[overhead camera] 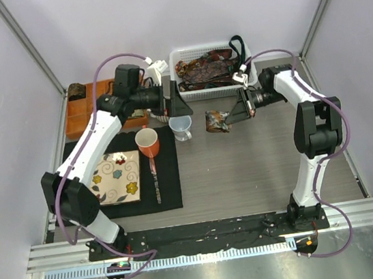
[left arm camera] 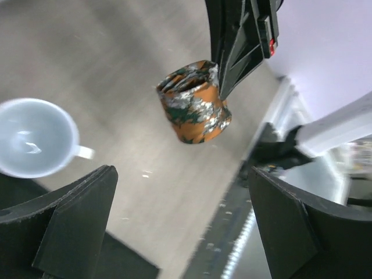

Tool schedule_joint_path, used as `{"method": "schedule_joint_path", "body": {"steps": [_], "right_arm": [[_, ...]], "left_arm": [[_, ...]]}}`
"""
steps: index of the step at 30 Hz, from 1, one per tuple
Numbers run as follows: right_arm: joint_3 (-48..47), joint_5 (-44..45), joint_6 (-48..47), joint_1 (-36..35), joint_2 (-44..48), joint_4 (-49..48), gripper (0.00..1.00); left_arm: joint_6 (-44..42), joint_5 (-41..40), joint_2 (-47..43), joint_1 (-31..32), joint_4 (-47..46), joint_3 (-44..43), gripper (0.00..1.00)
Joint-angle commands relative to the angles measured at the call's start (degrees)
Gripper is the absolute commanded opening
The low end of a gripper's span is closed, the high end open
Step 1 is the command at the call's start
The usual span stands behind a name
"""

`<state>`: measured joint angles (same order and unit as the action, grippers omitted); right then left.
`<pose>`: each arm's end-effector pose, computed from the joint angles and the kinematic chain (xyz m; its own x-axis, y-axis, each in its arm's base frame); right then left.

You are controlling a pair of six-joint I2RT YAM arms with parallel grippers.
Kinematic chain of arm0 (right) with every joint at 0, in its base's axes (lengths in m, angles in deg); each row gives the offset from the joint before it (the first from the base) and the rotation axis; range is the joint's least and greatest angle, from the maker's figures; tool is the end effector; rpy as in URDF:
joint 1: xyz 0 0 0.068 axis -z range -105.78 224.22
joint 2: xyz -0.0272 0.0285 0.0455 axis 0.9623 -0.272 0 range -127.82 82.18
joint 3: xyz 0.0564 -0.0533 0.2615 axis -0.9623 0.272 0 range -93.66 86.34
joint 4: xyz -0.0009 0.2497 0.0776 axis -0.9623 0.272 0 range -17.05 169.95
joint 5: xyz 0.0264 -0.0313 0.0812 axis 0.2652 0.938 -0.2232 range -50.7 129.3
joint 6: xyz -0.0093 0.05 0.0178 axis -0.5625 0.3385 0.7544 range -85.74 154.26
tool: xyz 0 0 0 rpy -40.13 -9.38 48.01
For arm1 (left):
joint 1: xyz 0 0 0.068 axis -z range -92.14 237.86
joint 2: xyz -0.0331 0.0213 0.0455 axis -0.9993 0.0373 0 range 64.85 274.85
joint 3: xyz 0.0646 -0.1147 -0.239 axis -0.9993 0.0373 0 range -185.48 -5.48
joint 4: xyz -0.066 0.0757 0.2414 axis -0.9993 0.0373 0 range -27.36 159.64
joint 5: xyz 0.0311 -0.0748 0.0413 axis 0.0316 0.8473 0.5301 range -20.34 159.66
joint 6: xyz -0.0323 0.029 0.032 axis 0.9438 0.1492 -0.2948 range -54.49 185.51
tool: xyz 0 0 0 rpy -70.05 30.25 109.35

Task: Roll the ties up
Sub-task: Pick up the tie at the center of the board, then place the tie in the storage box.

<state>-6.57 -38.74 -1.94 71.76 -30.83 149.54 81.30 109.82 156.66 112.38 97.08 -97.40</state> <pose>0.3626 0.0504 0.2478 -0.8628 -0.1597 -0.4797 -0.5012 0.1459 0.8530 0.3151 -0.1690 0.3808 -0.7118 0.0962 -0.6957 0.6319 0.5201 -0.5746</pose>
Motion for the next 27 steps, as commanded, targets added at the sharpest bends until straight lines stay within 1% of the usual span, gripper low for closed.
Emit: {"method": "schedule_joint_path", "body": {"steps": [1, 2, 3, 4, 5, 6, 7, 8, 10, 13, 14, 15, 17, 24, 27], "right_arm": [[3.6, -2.4, 10.76, -0.7, 6.03, 0.36, 0.01], [6.3, 0.49, 18.11, -1.05, 7.44, -5.26, 0.01], [9.03, 7.31, 26.28, -1.32, 9.28, -12.19, 0.01], [12.1, 8.42, 40.46, -1.06, 14.0, -24.27, 0.01], [18.4, 7.73, 45.47, -0.97, 16.05, -29.7, 0.01], [20.98, 5.9, 50.66, -1.23, 18.16, -34.89, 0.01], [22.92, 5.71, 57.06, -1.93, 19.57, -42.86, 0.01], [25.55, 5.01, 59.39, -2.11, 21.58, -45.81, 0.01], [27.15, 4.21, 61.95, -2.29, 22.66, -51.34, 0.01], [26.99, 2.55, 61.08, -2.37, 22.49, -52.08, 0.01], [26.72, 2.54, 60.47, -2.38, 22.31, -52.08, 0.01], [26.55, 2.54, 60.03, -2.55, 22.31, -52.16, 0.01], [25.76, 2.46, 59.85, -3.07, 22.13, -52.51, 0.01], [24.35, 2.45, 60.55, -5.8, 22.66, -53.74, 0.01], [24.26, 2.63, 61.78, -6.42, 22.92, -54.88, 0.01]], "left_arm": [[12.94, 8.35, 2.58, 1.41, -5.78, 1.21, 1.0], [14.95, 8.79, 2.76, 2.02, -6.74, 2.35, 1.0], [16.1, 9.31, 3.28, 2.12, -9.36, 3.14, 1.0], [18.2, 11.15, 3.37, 2.21, -11.65, 3.93, 1.0], [22.14, 12.12, 3.46, 2.29, -14.28, 6.12, 1.0], [23.39, 12.65, 3.46, 2.29, -16.66, 7.01, 1.0], [23.58, 13.01, 3.55, 2.56, -18.51, 7.45, 1.0], [23.24, 13.1, 3.64, 2.64, -18.53, 7.63, 1.0], [23.14, 13.63, 3.9, 2.73, -19.05, 8.24, 1.0], [25.94, 14.33, 4.17, 3.26, -20.63, 10.87, 1.0], [27.7, 14.85, 4.08, 3.52, -22.29, 11.75, 1.0], [31.63, 15.12, 4.08, 3.61, -26.22, 12.72, 0.99], [33.68, 15.99, 3.9, 4.4, -28.97, 14.48, 1.0], [33.69, 14.51, 4.08, 5.98, -31.01, 15.54, 1.0], [34.04, 14.24, 4.51, 6.25, -31.01, 15.72, 0.95]]}}
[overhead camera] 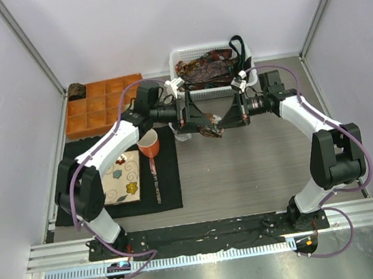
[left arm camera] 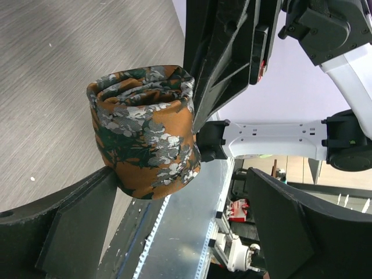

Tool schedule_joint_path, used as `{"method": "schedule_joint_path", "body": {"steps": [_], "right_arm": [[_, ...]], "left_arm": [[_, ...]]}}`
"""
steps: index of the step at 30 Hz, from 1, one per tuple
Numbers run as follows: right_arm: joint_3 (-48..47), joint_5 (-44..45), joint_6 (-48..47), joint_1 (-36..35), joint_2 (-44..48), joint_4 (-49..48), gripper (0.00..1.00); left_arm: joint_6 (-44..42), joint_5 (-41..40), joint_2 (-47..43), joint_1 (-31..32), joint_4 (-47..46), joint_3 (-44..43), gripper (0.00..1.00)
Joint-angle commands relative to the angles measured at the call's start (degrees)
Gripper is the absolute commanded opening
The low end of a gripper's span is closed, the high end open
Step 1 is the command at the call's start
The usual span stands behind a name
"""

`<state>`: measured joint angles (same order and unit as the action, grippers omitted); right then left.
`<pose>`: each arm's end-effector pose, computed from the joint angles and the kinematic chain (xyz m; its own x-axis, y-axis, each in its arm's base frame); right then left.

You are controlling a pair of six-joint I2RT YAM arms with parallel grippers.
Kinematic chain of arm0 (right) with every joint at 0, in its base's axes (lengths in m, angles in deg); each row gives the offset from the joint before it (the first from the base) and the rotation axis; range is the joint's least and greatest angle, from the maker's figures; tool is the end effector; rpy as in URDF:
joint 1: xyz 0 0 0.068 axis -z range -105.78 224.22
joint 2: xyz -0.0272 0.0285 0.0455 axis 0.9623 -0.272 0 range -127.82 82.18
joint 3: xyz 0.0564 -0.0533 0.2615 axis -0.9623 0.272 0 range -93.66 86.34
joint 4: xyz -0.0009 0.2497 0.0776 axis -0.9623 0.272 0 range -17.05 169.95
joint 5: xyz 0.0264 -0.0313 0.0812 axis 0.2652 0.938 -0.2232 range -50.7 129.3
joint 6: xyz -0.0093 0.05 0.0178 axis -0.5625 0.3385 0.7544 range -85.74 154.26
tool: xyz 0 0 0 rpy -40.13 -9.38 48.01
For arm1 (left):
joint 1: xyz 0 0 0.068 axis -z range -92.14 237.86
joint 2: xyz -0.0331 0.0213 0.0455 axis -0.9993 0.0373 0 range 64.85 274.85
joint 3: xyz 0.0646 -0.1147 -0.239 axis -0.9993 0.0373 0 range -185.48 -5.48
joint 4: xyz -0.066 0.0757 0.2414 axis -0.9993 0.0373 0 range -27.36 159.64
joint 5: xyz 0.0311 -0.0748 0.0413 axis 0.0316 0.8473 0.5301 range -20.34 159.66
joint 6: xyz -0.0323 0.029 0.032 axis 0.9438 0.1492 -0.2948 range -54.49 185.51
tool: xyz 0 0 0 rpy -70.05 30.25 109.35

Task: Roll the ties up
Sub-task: Place the tie in the storage box.

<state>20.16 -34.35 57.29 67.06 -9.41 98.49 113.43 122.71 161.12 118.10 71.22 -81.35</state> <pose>0.3205 0.0747 0.2611 -0.9576 -0.0093 -0.2881 -0.2827 0.2256 0.9323 0.3164 -0.2175 0.3006 -0.9535 0.0395 -0.2989 0.2971 0.2932 -0.9087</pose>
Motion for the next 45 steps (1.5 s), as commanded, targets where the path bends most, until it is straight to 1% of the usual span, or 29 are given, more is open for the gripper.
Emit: {"method": "schedule_joint_path", "body": {"steps": [1, 5, 11, 15, 24, 28, 29, 32, 35, 40, 43, 45], "right_arm": [[-2.3, -1.68, 2.64, -1.81, 1.59, -4.09, 0.01], [-2.38, -2.03, 3.52, -2.16, 1.41, -4.8, 0.01], [-2.21, -2.11, 4.04, -3.39, 1.86, -5.15, 0.01], [-2.12, -2.12, 4.31, -3.65, 1.86, -5.5, 0.01], [-1.33, -2.73, 4.48, -3.56, 2.03, -5.5, 0.01], [-0.8, -2.82, 4.22, -3.65, 1.86, -5.41, 0.01], [-0.8, -2.73, 4.13, -3.57, 1.86, -5.41, 0.01], [-0.89, -2.64, 4.22, -3.57, 1.68, -5.41, 0.01], [-0.8, -2.38, 4.31, -3.65, 1.77, -5.41, 0.01], [-0.8, -2.29, 4.4, -3.56, 1.77, -5.41, 0.01], [-0.71, -2.2, 4.48, -3.56, 1.77, -5.41, 0.01], [-0.63, -2.29, 4.48, -3.56, 1.86, -5.5, 0.01]], "left_arm": [[2.17, 1.43, 0.15, 0.87, -5.24, -0.24, 0.94], [2.35, 0.29, 0.24, 1.05, -5.06, 1.17, 0.93], [1.65, -1.81, 0.85, 1.05, -3.4, 1.0, 0.95], [1.47, -1.82, 1.9, 1.05, -2.96, -0.23, 0.95], [3.23, -1.03, 2.87, 0.88, -4.88, 0.38, 0.96], [7.79, 1.25, 2.78, 0.7, -10.66, 2.48, 0.89], [9.98, 1.78, 2.7, 0.7, -13.91, 3.1, 0.85], [12.54, 2.84, 2.78, 0.7, -17.62, 4.95, 0.78], [13.86, 3.54, 2.52, 0.61, -18.86, 5.91, 0.75], [13.87, 3.54, 2.26, 0.61, -18.51, 6.53, 0.75], [13.78, 3.63, 2.08, 0.61, -18.51, 6.97, 0.72], [13.95, 3.72, 1.9, 0.52, -18.69, 7.15, 0.68]]}}
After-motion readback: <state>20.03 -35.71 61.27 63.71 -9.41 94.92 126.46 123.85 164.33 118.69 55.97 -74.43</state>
